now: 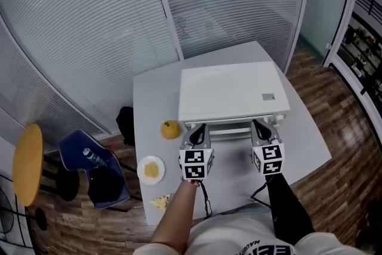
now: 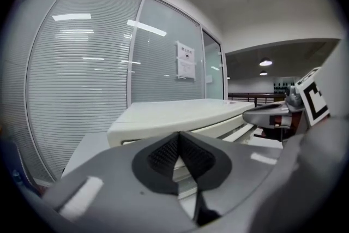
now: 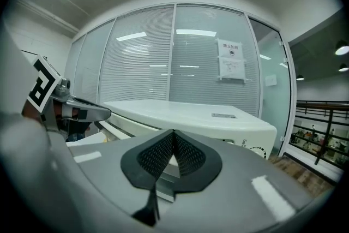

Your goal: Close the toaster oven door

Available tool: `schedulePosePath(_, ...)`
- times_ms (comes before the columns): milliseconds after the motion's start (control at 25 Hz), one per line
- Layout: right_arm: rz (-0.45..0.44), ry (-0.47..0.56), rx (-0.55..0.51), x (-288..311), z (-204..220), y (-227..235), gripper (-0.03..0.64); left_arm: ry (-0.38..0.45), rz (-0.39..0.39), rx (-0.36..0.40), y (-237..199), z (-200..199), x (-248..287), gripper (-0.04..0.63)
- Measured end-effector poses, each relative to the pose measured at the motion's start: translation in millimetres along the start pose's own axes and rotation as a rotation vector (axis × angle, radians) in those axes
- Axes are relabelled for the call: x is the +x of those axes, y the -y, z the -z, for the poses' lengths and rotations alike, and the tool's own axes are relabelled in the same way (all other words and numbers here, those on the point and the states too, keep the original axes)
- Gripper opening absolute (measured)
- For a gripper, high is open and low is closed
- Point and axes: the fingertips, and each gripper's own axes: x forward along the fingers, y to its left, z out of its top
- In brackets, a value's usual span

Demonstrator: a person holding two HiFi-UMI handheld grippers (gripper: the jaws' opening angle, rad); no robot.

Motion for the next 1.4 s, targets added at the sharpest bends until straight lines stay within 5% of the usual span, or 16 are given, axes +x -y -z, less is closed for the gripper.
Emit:
schedulePosePath(680, -0.004, -0.002, -0.005, -14.6, -2.6, -0.5, 0.002, 0.011, -0.012, -0.070, -0.4, -3.1, -11.1, 0.054)
schedulePosePath(880, 0.024, -0.015, 0.007, -39.3, 7.3, -1.3, 0.003, 0.035, -0.004, -0.041, 7.4, -8.7, -37.0, 0.054)
schedulePosePath(1400, -0.029, 0.065, -0.017, -131.3, -7.3, 18.7, 0.003, 0.078, -0.010, 0.016, 86.3, -29.3, -99.9, 0.054)
